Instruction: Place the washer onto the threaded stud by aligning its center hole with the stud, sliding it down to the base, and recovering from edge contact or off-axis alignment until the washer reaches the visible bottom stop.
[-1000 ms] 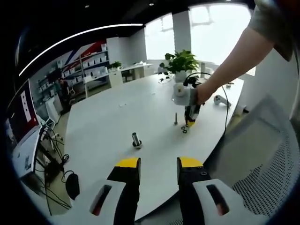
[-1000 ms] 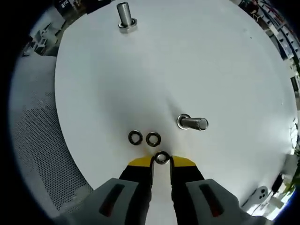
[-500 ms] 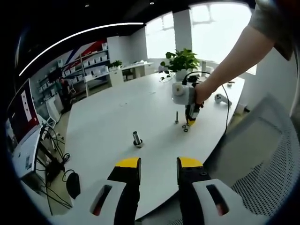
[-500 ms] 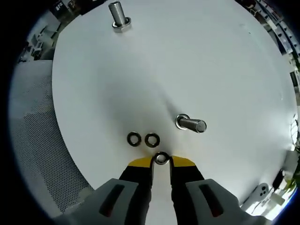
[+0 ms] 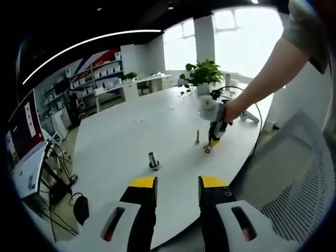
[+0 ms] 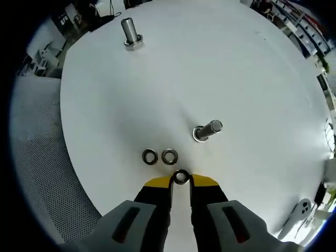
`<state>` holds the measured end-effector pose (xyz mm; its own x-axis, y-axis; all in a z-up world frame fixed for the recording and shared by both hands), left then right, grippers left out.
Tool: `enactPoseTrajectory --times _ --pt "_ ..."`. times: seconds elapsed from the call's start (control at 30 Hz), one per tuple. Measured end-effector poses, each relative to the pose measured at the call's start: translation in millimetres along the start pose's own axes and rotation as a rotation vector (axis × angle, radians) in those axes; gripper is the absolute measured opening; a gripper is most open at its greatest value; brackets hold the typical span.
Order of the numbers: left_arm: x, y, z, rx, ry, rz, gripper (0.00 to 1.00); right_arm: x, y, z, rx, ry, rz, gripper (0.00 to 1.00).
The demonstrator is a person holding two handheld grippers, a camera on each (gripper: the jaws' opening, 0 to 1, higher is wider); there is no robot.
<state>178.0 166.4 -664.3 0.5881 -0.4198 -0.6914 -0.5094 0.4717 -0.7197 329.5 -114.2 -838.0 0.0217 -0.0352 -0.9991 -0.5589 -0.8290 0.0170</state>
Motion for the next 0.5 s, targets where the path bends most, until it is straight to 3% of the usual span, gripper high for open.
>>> enactPoseTrajectory --times 0.33,0.5 --pt "-1.1 -3.3 0.4 -0.001 0.002 -0.021 0.3 0.0 1.3 -1.8 0.03 0.013 -0.037 0.15" --pt "-1.1 -3.5 -0.5 0.0 0.008 -0.02 0.3 -0.2 -1.0 -1.4 0.027 0.014 -0.018 0.14"
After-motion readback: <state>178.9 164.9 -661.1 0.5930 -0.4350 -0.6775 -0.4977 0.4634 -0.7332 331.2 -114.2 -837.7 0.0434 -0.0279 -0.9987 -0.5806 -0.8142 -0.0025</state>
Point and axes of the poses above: the point that each gripper's makers call its tool centre point, and the gripper's own axes: x roughly forward along the fingers, z roughly to its left, y roughly out of its underside, the point moved 4 cm from there along -x, roughly backward along the fingers, and after that the axes turned 12 degrees about z, right-handed, at the moved point
